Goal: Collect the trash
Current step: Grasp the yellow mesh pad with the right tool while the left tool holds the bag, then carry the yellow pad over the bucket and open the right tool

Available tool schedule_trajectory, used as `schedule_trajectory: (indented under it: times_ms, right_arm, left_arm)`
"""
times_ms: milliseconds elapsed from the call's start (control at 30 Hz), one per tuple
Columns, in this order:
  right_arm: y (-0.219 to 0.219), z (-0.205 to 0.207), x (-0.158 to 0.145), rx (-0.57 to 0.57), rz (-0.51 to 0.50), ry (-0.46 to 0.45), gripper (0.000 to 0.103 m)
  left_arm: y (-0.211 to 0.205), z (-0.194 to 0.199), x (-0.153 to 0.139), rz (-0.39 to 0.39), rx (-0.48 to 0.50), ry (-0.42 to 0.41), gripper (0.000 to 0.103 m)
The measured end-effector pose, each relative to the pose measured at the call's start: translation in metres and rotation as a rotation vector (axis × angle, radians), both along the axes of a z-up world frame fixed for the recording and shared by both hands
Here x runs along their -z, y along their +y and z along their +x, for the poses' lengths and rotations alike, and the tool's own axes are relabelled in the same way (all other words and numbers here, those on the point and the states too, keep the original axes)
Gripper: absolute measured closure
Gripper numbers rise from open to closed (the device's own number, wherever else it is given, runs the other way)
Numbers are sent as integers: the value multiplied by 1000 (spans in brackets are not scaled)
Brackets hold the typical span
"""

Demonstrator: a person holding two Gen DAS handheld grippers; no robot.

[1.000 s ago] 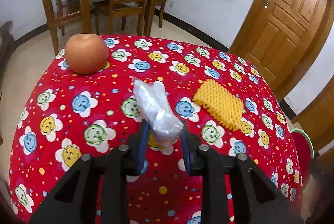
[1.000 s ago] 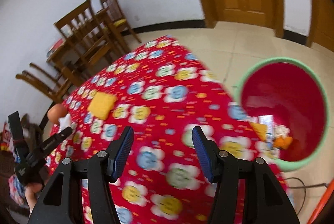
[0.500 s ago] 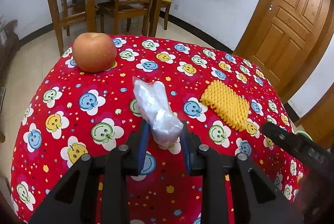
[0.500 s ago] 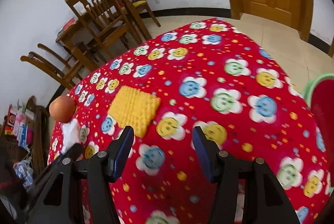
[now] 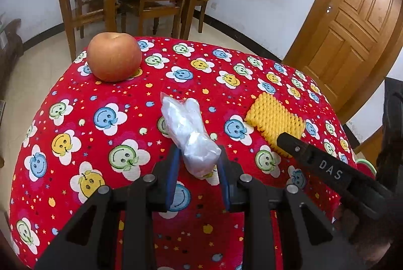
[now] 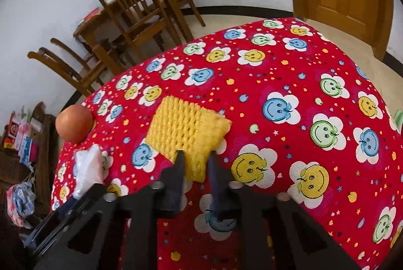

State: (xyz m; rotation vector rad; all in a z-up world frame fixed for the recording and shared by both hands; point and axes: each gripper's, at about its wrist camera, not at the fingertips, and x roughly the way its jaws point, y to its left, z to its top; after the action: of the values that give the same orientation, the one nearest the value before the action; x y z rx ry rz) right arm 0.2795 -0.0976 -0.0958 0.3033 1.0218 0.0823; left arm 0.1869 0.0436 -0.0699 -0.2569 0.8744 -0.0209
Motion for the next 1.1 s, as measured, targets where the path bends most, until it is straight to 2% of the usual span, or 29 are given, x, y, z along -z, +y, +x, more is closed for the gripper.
schedule_trajectory:
  times_ms: [267,667,900,1100]
  right_arm:
    - [-12,-17,-19,13,-4,-62,95]
    - [-58,-66,-47,74,19,-109,95]
    - [-92,-106,-64,146,31,-150,95]
    - [-125,-146,-79,231,0,-192,95]
  left_arm:
    - [-2,0,1,-3,6,-3,74]
    - [-3,-4,-1,-12,12,-13,74]
    - [-7,-7,-4,-1,19,-26,74]
    - [-13,-10,-6,2,30,-33,74]
